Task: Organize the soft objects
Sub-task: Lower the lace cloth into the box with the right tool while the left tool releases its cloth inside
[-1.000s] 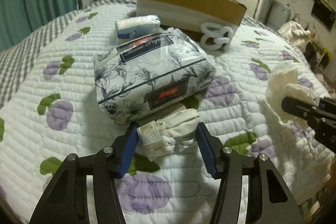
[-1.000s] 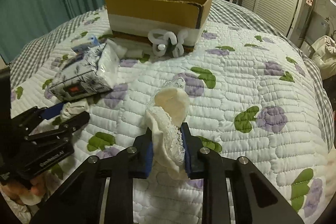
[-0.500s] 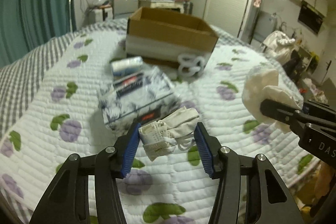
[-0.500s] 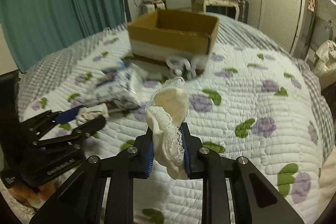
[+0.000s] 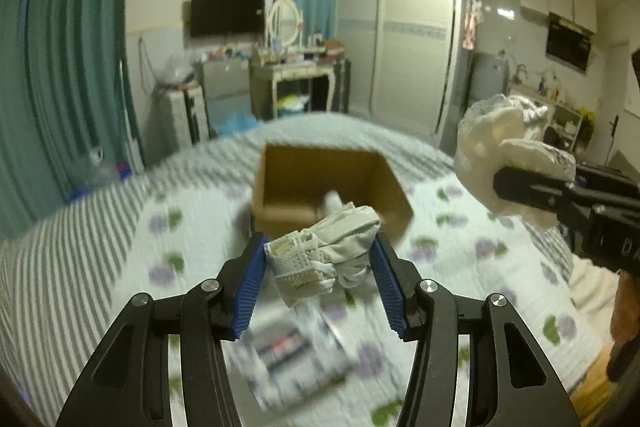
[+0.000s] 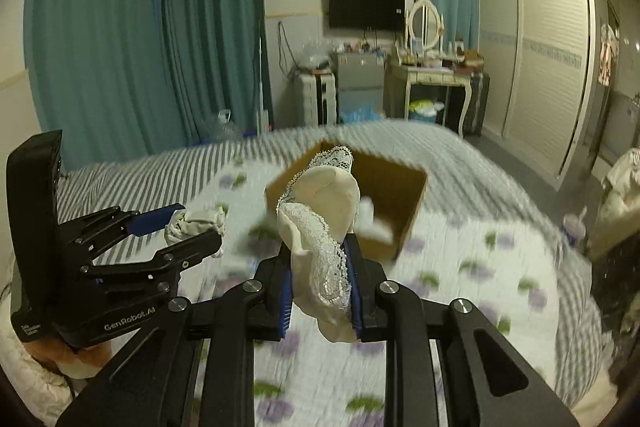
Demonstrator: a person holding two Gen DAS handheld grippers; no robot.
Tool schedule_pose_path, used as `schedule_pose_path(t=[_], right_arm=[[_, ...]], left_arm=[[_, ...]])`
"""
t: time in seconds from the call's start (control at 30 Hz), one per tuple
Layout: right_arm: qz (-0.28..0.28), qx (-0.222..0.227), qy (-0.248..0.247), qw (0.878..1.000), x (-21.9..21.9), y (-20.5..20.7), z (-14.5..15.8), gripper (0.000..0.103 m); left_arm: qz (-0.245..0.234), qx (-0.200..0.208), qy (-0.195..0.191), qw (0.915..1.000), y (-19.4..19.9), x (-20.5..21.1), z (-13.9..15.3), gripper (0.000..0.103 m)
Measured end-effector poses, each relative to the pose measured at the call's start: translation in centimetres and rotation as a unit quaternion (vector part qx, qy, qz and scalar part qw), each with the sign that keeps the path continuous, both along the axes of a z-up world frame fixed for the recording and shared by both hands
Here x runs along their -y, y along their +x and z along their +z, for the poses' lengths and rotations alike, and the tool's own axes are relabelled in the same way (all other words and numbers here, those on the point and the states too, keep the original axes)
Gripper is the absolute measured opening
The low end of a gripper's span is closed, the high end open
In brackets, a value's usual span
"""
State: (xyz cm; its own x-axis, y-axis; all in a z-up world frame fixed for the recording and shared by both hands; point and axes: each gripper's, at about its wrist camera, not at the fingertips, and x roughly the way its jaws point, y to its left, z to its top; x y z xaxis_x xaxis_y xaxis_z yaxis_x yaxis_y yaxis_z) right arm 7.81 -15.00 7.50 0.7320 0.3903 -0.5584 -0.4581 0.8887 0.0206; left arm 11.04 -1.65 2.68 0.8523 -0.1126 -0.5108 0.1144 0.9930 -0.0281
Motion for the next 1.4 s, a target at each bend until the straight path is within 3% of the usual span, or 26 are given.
schedule_pose_path(t=[0.13,0.37,0.53,0.77,0.87,0.9,0.97,1.0,1.13,1.23,1.4], right_arm=[[-0.007,0.004,0.000,1.000,-1.3,5.5,1.8,0.022],[-0.032,-0.014,0.011,0.999,-2.7,15.8,1.1,0.022],[-0.056,-0.058,0.014,0.997,-2.5,22.8,-4.0,0.022],[-0.060,-0.113,0.031,0.991,-1.5,27.1,-10.9,0.022],[-0.063,-0.116,0.037,0.991,-0.8,27.7,-11.9,0.023],[-0.066,-0.115,0.038,0.990,-0.6,27.7,-12.0,0.029],[-0.069,-0.110,0.036,0.991,-0.3,27.5,-11.7,0.054],[-0.071,-0.104,0.036,0.991,-0.2,27.1,-11.2,0.067],[-0.076,-0.075,0.038,0.994,0.1,24.9,-7.9,0.070],[-0.077,-0.049,0.032,0.995,0.6,22.1,-3.7,0.073],[-0.078,0.004,0.017,0.997,1.2,15.9,4.1,0.083]], left_arm=[[0.004,0.010,0.029,0.9995,4.7,-0.2,1.0,0.052],[-0.017,0.016,0.025,0.9994,13.9,-0.3,0.7,0.052],[-0.020,-0.025,0.003,0.9995,19.4,-0.6,-2.7,0.052],[-0.008,-0.060,0.038,0.9974,22.8,-0.3,-7.3,0.052],[-0.010,-0.053,0.038,0.9978,22.4,-0.1,-7.2,0.056],[-0.008,-0.053,0.037,0.9979,22.3,-0.1,-7.1,0.065],[0.001,-0.054,0.040,0.9978,22.1,0.1,-6.3,0.081],[0.006,-0.047,0.046,0.9978,21.7,0.1,-5.8,0.081],[0.017,-0.031,0.063,0.9974,19.7,-0.2,-2.6,0.081],[0.022,-0.011,0.073,0.9970,17.3,-0.3,0.6,0.081],[0.019,0.044,0.077,0.9959,9.9,0.0,7.2,0.081]])
